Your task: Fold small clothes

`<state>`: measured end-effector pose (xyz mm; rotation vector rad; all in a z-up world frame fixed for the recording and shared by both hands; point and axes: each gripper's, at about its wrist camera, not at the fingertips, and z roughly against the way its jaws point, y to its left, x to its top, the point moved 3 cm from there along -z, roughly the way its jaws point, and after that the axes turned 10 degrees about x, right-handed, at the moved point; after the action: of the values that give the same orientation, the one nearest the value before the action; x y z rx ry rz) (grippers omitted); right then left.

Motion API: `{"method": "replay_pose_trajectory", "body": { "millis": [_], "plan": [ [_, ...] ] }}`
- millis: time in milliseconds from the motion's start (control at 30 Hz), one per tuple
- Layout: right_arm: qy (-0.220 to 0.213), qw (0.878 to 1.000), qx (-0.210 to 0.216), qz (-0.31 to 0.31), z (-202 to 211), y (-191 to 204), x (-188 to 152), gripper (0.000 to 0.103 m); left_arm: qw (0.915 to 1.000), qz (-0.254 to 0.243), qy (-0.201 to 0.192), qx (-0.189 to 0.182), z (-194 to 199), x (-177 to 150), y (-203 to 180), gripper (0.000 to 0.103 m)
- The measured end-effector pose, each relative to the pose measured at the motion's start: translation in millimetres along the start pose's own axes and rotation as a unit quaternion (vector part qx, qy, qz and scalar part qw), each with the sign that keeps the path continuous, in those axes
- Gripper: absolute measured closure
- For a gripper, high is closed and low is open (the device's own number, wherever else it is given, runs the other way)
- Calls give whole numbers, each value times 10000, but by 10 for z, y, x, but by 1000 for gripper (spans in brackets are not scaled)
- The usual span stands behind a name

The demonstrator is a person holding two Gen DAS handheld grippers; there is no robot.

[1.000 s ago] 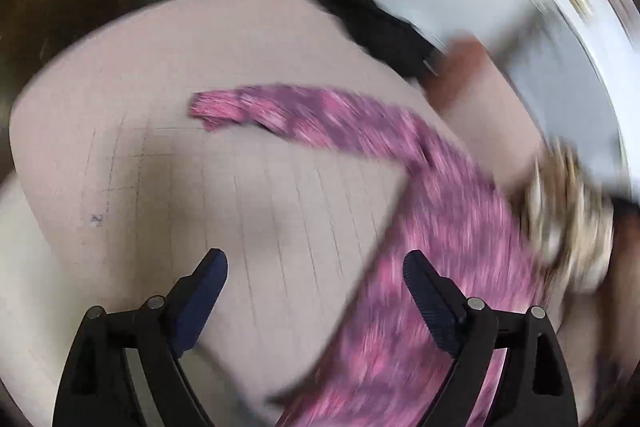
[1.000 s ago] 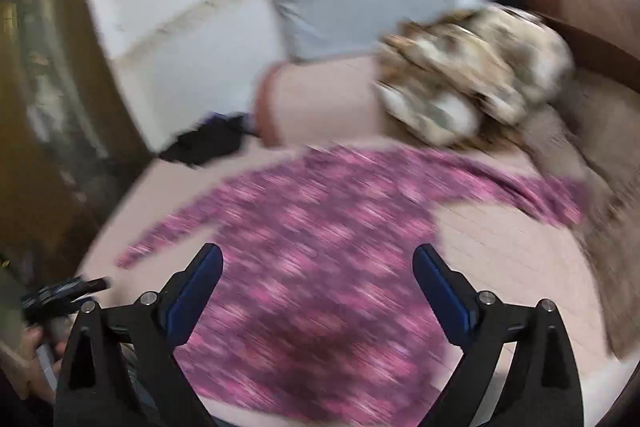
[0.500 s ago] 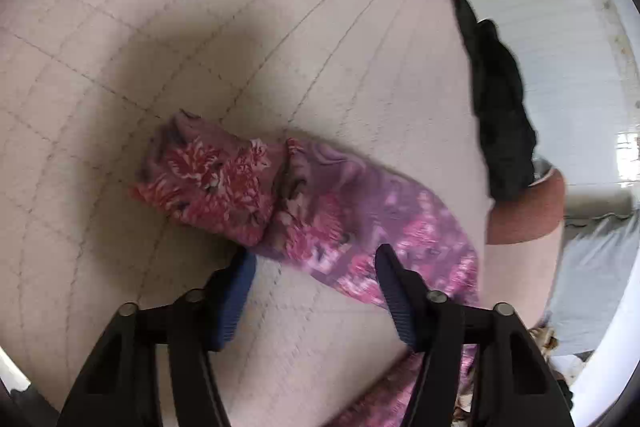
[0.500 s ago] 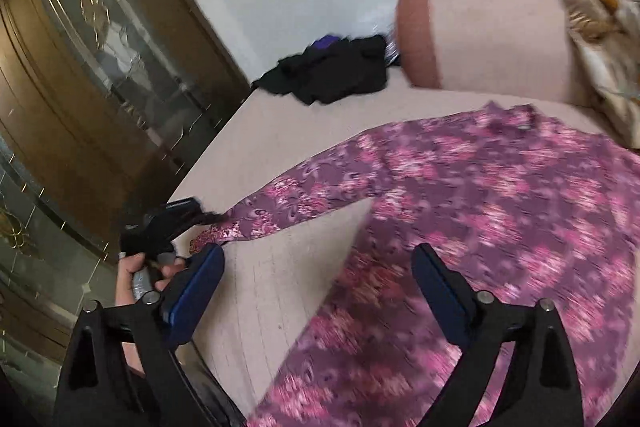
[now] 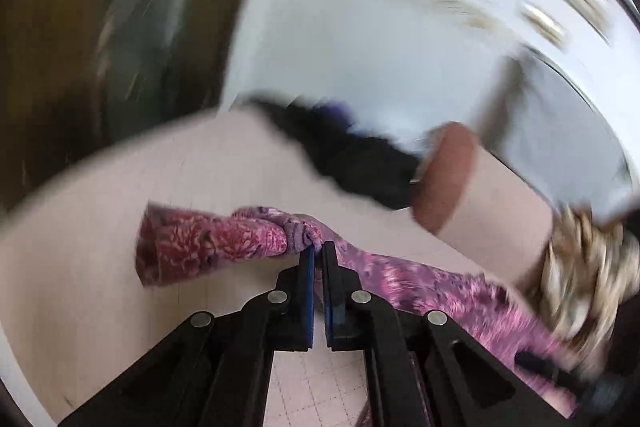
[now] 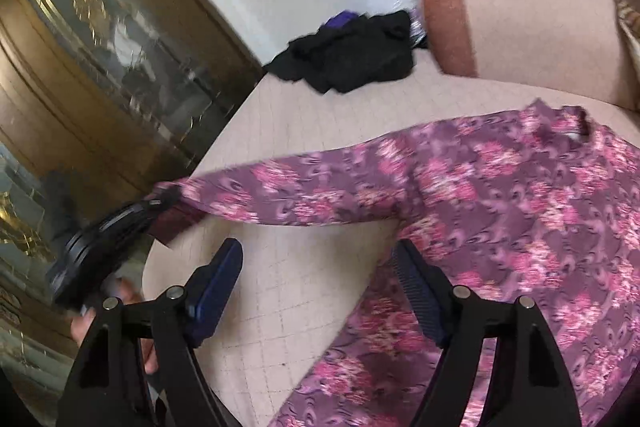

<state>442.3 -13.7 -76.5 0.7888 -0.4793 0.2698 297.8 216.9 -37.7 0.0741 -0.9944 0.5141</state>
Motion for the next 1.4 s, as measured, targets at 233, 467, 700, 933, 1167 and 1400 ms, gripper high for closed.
{"method": "replay_pose_trajectory", "body": {
  "millis": [233, 467, 700, 933, 1167, 1400],
  "plan": [
    [-682, 9945, -312, -726, 844, -826, -32, 25, 9314, -3008, -588, -1962, 835, -1048, -1555, 101],
    [-450, 9850, 37, -1663, 995, -1739, -589, 25, 8437, -4961, 319, -2024, 588, -2293, -2194, 100],
    [10, 9830, 523, -1760, 717, -1948, -950, 25, 7645, -5657, 1204, -2847, 787, -2786, -2231, 54],
    [277, 9945, 715, -718, 697, -1557, -859, 25, 7550, -5037, 1484, -3928, 1055, -2103, -1981, 43],
    [951, 9908, -116, 956, 284, -663, -1179, 25, 9321, -1620, 2062, -2498, -249, -779, -1175, 13],
    [1526, 9391, -2052, 2294, -307, -167, -1693, 41, 9301, -1050, 2663, -2303, -605, -919, -1172, 14]
  ]
}}
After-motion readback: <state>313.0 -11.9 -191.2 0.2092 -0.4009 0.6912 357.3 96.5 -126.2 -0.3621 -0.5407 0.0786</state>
